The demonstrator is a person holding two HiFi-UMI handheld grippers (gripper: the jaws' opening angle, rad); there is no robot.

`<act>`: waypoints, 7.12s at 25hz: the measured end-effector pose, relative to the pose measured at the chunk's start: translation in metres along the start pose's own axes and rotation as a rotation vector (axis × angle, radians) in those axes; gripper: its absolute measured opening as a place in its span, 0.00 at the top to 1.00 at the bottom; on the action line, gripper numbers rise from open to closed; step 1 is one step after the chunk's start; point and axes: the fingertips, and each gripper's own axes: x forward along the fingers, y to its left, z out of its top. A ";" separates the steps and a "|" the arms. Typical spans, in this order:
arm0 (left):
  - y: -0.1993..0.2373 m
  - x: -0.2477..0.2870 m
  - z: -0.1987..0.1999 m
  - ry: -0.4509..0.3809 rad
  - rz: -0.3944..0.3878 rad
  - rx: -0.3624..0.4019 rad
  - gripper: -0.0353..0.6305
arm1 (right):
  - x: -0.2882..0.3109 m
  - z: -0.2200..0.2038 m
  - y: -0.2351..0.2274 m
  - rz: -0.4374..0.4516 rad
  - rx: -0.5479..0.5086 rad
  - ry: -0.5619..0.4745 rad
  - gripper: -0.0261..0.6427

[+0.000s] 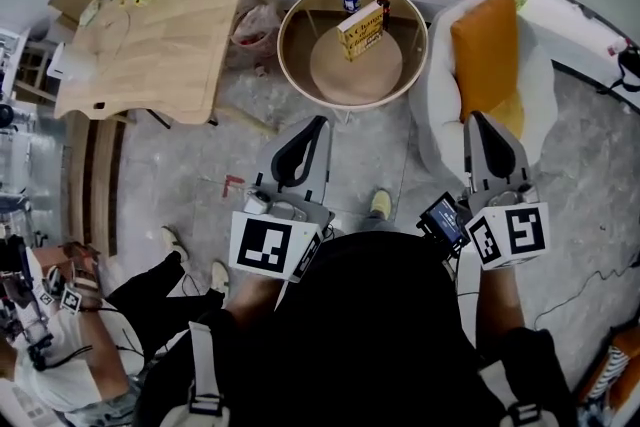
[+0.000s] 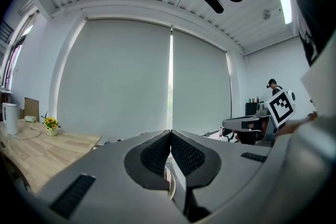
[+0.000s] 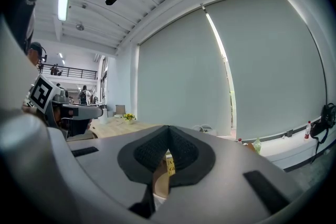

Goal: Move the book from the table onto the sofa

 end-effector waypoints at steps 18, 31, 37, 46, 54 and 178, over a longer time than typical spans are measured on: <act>-0.020 0.018 0.007 0.008 -0.003 0.030 0.93 | -0.003 -0.003 -0.027 -0.010 0.018 -0.012 0.94; -0.029 0.019 0.020 -0.035 -0.022 0.056 0.93 | -0.013 0.008 -0.039 -0.048 -0.004 -0.053 0.94; -0.029 0.015 0.029 -0.050 -0.013 0.050 0.93 | -0.012 0.018 -0.036 -0.031 -0.022 -0.056 0.94; -0.024 0.005 0.028 -0.049 0.013 0.053 0.93 | -0.013 0.013 -0.026 -0.007 -0.027 -0.049 0.94; -0.027 0.000 0.022 -0.052 0.002 0.047 0.93 | -0.014 0.010 -0.021 -0.004 -0.029 -0.043 0.94; 0.223 0.331 -0.031 0.146 -0.122 -0.089 0.93 | 0.359 0.020 -0.107 -0.011 -0.176 0.259 0.94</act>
